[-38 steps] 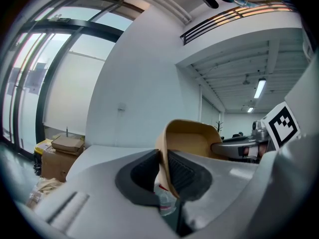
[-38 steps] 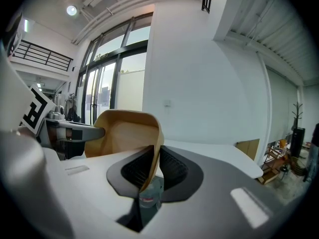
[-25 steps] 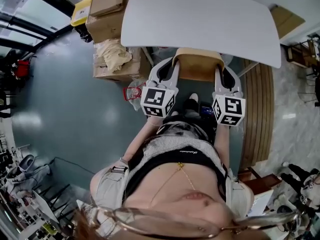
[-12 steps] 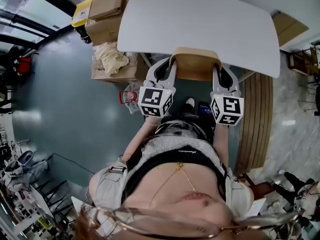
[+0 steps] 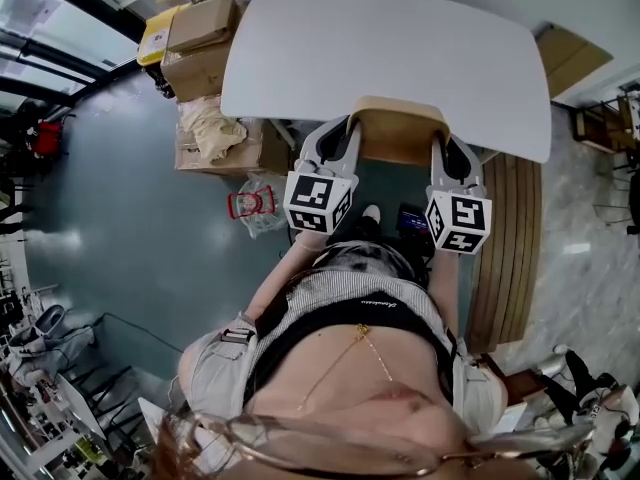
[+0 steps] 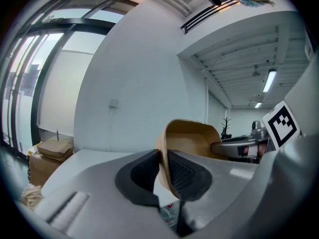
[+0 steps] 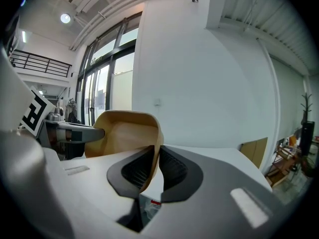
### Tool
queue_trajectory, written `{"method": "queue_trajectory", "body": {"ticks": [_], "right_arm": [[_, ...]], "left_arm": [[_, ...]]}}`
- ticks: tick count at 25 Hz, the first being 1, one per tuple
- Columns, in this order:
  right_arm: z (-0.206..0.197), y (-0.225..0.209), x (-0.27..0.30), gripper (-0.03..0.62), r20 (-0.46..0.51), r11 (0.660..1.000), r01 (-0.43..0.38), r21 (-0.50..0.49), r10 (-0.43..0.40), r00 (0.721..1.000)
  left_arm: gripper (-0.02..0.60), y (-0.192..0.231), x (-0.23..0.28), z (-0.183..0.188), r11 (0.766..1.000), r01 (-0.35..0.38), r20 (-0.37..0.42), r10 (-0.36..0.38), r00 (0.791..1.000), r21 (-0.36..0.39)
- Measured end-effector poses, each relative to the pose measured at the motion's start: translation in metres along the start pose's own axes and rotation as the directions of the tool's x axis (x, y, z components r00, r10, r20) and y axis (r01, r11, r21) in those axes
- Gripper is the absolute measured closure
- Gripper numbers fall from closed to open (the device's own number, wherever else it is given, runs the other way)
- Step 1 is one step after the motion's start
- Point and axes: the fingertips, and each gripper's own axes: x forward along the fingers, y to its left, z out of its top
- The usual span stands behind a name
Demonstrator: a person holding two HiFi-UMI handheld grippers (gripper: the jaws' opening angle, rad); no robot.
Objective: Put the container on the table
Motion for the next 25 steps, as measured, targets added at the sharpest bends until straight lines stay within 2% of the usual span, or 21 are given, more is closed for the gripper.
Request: {"method": "queue_trajectory", "body": {"ticks": [5,15,25], "right_arm": [[-0.006,-0.022,0.002,0.539,-0.008,1.0,-0.004,0.01,0.004,1.0],[-0.012,-0.024,0.011,0.539,-0.018,0.999,-0.031,0.011,0.032,0.999],[-0.015,-0.045,0.013,0.54,-0.022,0.997,0.069,0.046,-0.068,0.997]], "left_arm": [[0.552,-0.014,0.017,-0.006,1.0,0.001,-0.004,-0.001,1.0,-0.006],[0.554,-0.01,0.022,-0.015,0.999,-0.038,-0.022,0.037,0.999,-0.021],[0.553,-0.015,0.053,-0.013,0.998,0.063,-0.038,-0.064,0.997,-0.013]]}}
